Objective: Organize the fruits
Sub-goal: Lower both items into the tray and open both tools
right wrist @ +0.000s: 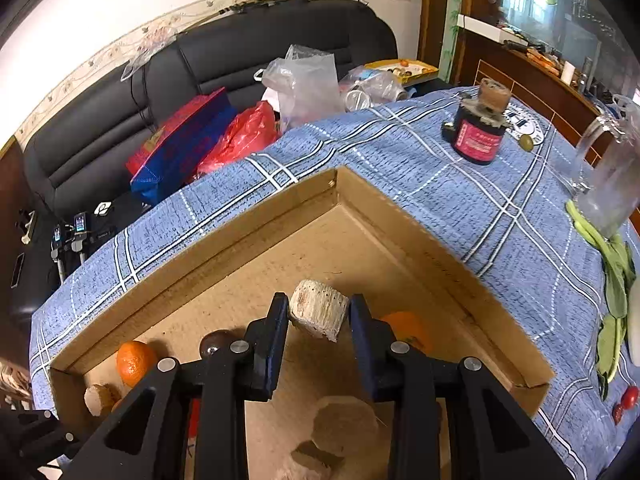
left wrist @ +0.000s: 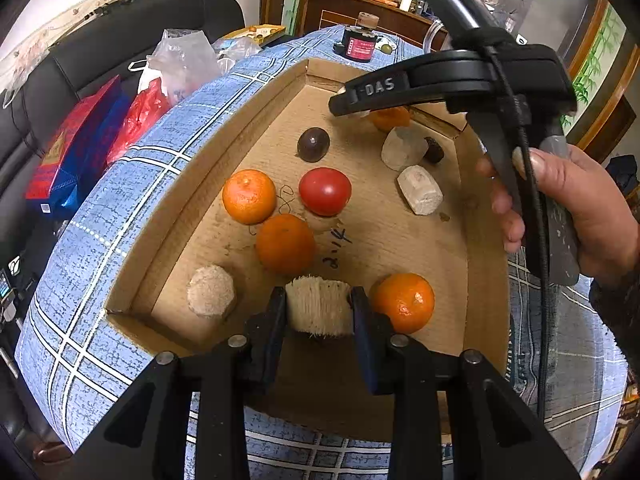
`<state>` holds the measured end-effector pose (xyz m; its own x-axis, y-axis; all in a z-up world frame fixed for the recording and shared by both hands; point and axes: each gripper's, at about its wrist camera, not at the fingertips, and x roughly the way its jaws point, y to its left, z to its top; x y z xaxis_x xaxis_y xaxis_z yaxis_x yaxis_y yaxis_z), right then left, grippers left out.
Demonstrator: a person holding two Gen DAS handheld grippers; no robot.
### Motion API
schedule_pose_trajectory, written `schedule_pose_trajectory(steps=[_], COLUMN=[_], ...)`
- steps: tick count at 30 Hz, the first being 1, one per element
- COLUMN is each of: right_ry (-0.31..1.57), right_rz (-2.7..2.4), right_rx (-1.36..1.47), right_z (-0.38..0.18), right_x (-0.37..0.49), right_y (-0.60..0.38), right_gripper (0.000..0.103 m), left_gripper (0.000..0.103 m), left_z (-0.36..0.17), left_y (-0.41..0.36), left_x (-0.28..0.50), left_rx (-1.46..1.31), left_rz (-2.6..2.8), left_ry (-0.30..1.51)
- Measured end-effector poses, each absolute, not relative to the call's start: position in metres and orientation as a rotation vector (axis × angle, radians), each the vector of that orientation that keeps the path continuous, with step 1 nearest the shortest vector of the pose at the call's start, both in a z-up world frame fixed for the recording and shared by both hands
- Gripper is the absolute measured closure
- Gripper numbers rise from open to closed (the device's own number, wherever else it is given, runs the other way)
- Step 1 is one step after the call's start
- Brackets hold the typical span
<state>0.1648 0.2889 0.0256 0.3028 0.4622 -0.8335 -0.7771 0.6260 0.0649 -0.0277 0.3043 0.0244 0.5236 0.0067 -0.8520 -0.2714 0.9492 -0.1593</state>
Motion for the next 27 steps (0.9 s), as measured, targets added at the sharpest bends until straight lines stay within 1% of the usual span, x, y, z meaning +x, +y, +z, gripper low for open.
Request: schedule_pose_trajectory(steps=[19,20,22,24,27], right_ry=[0.970,0.968,0.959,0.946,0.936], right_rz=[0.807,0.803,0.791,0.785,0.773], right_rx=[-0.470,-0.474,-0.487,-0.492,-0.489], right_z=[0.0179,0.0181,0.0196,0.0224,0.0263], right_x=[0.1655,0.1653,0.1639,0.1622,0.1614], right_y=[0.2983,0.2981,0.2977,0.2965,0.2936], right_gripper=[0.069,0.068,0.059,0.054,0.052], left_gripper=[0.071,0.071,0.071,0.068,0.062], left_z=[0.0237,0.0237,0.0240,0.0242,0.0260], left_y=[0.3016,0.3012,0.3010,0.3010,0.3006], left_x=[-0.0265,-0.0264,-0.0265,-0.0267,-0.0281], left_rx=[-0.289,-0.289,-0.288,-0.287,-0.281], left_rz=[0.190,0.189,0.188,0.186,0.194], left_ry=[1.024,1.025,1.026,1.026,1.019])
